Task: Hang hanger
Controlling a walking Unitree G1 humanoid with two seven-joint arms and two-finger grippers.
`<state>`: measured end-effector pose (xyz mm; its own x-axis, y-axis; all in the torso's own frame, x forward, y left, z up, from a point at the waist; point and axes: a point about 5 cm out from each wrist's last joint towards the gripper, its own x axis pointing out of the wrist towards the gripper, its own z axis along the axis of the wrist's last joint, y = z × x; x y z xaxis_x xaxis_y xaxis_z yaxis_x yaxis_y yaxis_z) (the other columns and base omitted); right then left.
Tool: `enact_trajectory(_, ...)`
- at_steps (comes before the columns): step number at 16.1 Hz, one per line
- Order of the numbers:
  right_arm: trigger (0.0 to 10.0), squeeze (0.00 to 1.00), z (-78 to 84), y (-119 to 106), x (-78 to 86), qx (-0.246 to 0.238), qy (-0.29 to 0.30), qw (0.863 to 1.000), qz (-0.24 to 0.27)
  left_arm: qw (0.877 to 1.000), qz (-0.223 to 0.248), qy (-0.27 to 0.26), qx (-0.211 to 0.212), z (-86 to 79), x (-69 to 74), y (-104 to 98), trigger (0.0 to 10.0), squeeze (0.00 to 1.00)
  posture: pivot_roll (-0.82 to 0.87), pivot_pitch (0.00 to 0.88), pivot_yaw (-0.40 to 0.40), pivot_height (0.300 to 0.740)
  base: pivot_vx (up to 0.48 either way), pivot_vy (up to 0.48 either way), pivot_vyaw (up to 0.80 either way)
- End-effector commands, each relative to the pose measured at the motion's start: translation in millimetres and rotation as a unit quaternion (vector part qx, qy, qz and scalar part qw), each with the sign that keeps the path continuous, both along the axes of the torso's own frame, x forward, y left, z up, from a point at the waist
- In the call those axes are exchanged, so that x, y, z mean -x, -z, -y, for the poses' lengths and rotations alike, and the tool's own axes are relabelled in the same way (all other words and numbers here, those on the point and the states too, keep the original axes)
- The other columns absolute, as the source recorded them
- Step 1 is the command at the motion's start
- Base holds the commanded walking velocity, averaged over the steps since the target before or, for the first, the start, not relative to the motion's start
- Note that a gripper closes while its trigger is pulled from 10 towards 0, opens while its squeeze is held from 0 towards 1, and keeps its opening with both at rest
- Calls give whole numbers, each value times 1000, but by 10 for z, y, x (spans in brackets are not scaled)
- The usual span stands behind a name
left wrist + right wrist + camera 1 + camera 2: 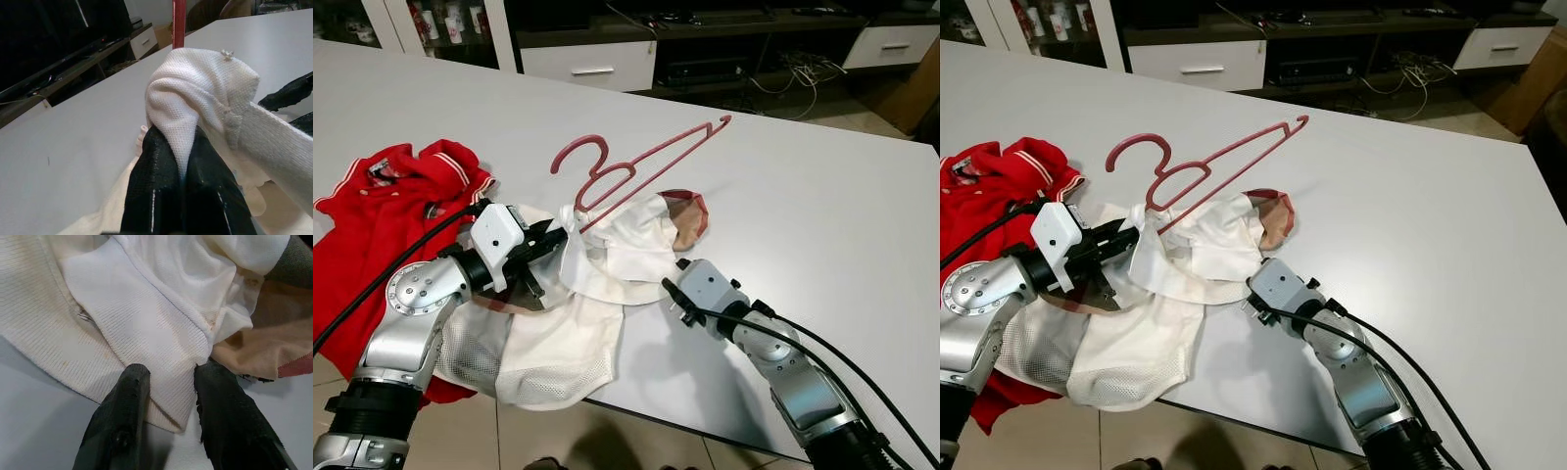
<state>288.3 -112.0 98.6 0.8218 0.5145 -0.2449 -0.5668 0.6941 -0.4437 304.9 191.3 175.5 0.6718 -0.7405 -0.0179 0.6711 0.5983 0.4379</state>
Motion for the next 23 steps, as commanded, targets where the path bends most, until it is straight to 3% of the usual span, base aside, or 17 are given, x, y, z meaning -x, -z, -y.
enact_trajectory(1,10000,0,-4,-49,37,-4,-11,1000,10,1000,8,8,-5,19,-13,-39,0,0,74,130,-17,740,0,0,0)
enact_trajectory(3,10000,0,2,-102,110,-21,-23,999,13,1000,7,8,-5,14,-10,-36,0,0,72,130,-17,740,0,0,0)
enact_trajectory(4,10000,1000,4,-95,157,-23,-35,999,6,1000,7,8,-5,15,-10,-37,0,0,72,130,-17,740,0,0,0)
enact_trajectory(8,10000,1000,12,-68,226,-12,-42,999,-1,1000,7,10,-5,18,-12,-38,0,0,70,129,-15,740,0,0,0)
enact_trajectory(9,10000,784,23,-46,204,5,-32,999,5,1000,7,10,-5,20,-12,-38,0,0,70,129,-15,740,0,0,0)
enact_trajectory(10,10000,0,28,-29,170,21,-22,999,12,1000,8,11,-6,22,-14,-39,0,0,71,128,-16,740,0,0,0)
enact_trajectory(15,10000,0,13,41,53,74,1,997,24,1000,10,11,-6,20,-17,-53,0,0,80,124,-17,740,0,0,0)
enact_trajectory(18,10000,0,13,74,2,69,20,997,20,1000,10,10,-6,20,-19,-56,0,0,81,123,-18,740,0,0,0)
enact_trajectory(19,9098,0,10,63,-20,53,29,998,15,1000,11,11,-6,22,-20,-57,0,0,81,121,-18,740,0,0,0)
enact_trajectory(20,4667,0,32,50,-58,40,43,998,13,1000,11,11,-5,26,-24,-58,0,0,79,120,-19,740,0,0,0)
enact_trajectory(21,1529,0,53,50,-75,37,51,998,11,1000,11,12,-5,29,-25,-58,0,0,78,120,-18,740,0,0,0)
enact_trajectory(22,0,0,72,48,-85,23,54,998,6,1000,11,13,-5,33,-28,-57,0,0,77,118,-18,740,0,0,0)
enact_trajectory(23,0,0,72,45,-84,18,51,999,5,1000,11,13,-5,34,-30,-56,0,0,77,118,-18,740,0,0,0)
